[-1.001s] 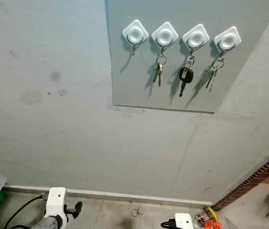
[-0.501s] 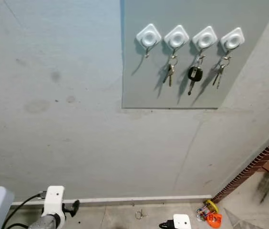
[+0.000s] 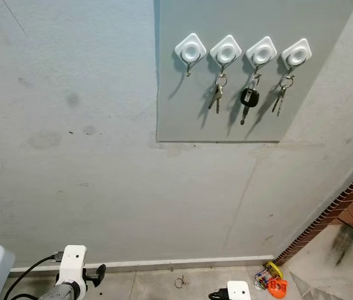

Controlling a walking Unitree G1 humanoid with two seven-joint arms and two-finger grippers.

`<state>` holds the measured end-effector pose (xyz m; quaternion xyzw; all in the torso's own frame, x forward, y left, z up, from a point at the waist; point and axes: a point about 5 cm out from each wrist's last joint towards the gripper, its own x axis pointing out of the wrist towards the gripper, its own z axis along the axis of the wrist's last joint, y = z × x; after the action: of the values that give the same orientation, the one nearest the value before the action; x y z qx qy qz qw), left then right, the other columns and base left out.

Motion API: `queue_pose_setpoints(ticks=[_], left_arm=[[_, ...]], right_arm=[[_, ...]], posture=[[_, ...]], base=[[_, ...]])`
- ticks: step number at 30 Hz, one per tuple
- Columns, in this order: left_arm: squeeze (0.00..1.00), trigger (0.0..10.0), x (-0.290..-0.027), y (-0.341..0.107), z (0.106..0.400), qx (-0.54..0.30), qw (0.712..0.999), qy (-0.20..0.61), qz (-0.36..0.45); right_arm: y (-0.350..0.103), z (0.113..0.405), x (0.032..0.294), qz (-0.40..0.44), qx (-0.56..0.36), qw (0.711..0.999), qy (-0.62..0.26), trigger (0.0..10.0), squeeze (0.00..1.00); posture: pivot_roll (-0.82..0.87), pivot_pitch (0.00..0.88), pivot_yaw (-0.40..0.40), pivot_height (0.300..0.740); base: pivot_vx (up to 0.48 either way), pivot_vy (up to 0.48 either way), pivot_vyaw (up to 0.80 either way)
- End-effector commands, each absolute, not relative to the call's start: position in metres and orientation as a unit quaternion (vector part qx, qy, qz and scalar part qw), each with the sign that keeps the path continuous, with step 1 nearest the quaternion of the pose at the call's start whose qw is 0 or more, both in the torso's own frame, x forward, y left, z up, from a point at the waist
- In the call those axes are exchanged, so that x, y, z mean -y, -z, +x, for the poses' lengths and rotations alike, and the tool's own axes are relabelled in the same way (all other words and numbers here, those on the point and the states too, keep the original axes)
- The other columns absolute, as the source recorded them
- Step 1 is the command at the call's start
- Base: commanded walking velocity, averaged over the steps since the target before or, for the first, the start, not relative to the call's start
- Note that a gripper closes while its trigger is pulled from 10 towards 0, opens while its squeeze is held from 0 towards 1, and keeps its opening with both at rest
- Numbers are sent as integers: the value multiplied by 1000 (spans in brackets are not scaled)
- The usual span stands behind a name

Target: Hang keys on a hook

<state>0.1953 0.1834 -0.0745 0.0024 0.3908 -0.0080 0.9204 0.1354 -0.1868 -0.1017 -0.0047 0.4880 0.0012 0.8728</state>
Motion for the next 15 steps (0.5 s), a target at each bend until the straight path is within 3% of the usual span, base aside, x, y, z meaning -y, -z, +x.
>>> queue_pose_setpoints(ticks=[1,15], left_arm=[[0,10000,-182,75,195,-395,919,14,2],[0,10000,-180,75,195,-396,918,18,5]], right_arm=[[101,136,188,-5,-487,873,4,10000,0],[101,137,188,-8,-486,874,-1,10000,0]], posture=[[-42,0,10,740],[-45,0,7,740]], base=[[0,-322,0],[0,-344,0]])
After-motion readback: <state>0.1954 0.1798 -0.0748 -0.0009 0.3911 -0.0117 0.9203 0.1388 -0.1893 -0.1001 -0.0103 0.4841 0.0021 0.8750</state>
